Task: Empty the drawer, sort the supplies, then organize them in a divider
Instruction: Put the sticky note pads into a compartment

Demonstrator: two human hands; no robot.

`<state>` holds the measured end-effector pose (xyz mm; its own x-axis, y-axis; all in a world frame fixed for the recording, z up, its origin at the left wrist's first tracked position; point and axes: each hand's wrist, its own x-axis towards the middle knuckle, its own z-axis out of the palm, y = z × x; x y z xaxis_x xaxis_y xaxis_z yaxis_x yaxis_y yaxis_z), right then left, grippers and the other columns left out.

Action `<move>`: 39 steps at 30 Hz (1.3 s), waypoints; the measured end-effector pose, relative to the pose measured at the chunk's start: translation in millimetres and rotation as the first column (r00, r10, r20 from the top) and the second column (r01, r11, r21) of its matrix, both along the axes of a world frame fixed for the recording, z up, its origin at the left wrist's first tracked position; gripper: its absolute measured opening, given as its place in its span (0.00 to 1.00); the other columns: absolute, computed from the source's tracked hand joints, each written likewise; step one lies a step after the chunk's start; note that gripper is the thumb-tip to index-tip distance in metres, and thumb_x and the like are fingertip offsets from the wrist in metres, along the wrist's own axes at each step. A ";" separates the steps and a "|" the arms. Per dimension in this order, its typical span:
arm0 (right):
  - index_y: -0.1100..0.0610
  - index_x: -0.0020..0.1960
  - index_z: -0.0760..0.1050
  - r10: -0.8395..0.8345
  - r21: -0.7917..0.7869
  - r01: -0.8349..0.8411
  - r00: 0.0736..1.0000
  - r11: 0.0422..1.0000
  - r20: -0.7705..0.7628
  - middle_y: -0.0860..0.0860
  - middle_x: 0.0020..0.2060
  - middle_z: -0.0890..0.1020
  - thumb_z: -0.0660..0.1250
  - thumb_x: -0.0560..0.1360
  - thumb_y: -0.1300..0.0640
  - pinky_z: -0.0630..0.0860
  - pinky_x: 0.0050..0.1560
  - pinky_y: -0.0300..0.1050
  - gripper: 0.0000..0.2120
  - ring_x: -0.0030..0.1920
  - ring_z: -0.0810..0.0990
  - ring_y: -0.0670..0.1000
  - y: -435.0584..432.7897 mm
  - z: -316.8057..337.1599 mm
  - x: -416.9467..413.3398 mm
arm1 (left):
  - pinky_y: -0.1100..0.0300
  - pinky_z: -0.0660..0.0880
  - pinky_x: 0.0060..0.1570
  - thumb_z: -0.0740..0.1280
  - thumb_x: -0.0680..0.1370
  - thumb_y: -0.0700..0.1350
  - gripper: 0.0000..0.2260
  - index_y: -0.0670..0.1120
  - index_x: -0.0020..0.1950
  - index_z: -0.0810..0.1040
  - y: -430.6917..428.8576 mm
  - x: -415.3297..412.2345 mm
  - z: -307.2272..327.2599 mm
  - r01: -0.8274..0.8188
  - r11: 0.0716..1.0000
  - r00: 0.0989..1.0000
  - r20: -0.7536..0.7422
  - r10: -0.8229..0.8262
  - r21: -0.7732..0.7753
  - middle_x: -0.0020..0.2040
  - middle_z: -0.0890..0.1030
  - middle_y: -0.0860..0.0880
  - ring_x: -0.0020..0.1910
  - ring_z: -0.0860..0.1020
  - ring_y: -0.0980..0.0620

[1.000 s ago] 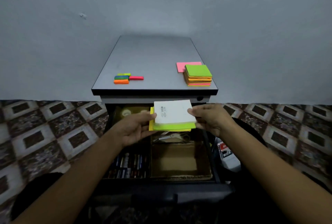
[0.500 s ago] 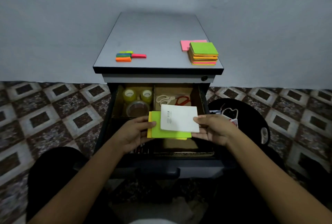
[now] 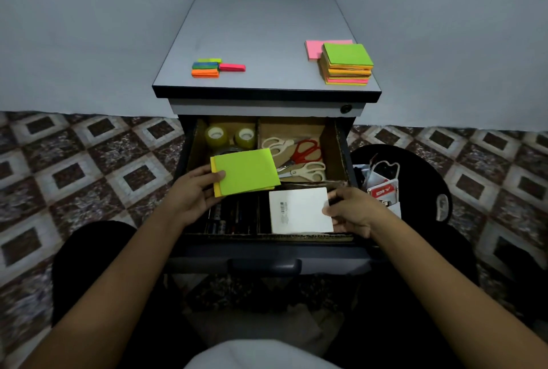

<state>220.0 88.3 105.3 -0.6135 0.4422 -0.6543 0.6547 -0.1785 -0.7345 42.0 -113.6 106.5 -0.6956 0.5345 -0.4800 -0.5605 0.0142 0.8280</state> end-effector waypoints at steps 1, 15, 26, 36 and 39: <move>0.59 0.43 0.70 0.030 0.072 -0.033 0.999 0.997 0.044 0.57 0.37 0.74 0.60 0.77 0.70 0.76 0.38 0.47 0.08 0.34 0.73 0.51 -1.8 -1.8 -2.2 | 0.65 0.79 0.32 0.61 0.78 0.35 0.07 0.45 0.49 0.76 -0.9 -0.5 -1.7 -0.013 1.000 1.000 0.010 0.013 0.006 0.46 0.80 0.47 0.38 0.81 0.53; 0.66 0.63 0.72 0.106 0.335 -0.216 0.942 0.917 0.319 0.62 0.58 0.77 0.65 0.74 0.65 0.75 0.49 0.46 0.18 0.57 0.75 0.60 -19.5 -30.8 -29.9 | 0.65 0.79 0.31 0.62 0.78 0.35 0.07 0.44 0.50 0.76 -1.2 1.1 -8.6 -0.023 1.000 0.999 0.039 0.022 0.014 0.41 0.82 0.48 0.37 0.82 0.53; 0.65 0.52 0.76 0.061 0.301 -0.145 0.960 0.942 0.272 0.62 0.46 0.79 0.63 0.72 0.65 0.77 0.37 0.47 0.10 0.46 0.78 0.59 -15.5 -38.8 -26.3 | 0.65 0.79 0.32 0.62 0.78 0.35 0.07 0.45 0.51 0.77 -2.5 2.2 -8.6 0.022 0.999 0.998 0.051 -0.024 0.039 0.36 0.84 0.51 0.34 0.83 0.56; 0.59 0.43 0.76 -0.172 -0.108 0.149 0.953 0.983 -0.249 0.52 0.33 0.79 0.58 0.81 0.57 0.75 0.39 0.41 0.11 0.31 0.79 0.47 -23.2 10.6 -10.2 | 0.64 0.80 0.35 0.62 0.77 0.36 0.08 0.45 0.52 0.77 10.5 21.5 5.0 0.154 0.987 0.987 0.047 -0.156 0.054 0.37 0.85 0.51 0.34 0.83 0.56; 0.58 0.41 0.77 -0.160 -0.103 0.135 0.942 0.985 -0.294 0.55 0.40 0.80 0.63 0.78 0.58 0.78 0.43 0.41 0.08 0.40 0.80 0.52 -26.2 13.9 -7.8 | 0.64 0.79 0.33 0.62 0.77 0.36 0.08 0.45 0.52 0.77 18.7 31.3 7.0 0.192 0.980 0.979 0.059 -0.194 0.049 0.37 0.85 0.50 0.34 0.83 0.56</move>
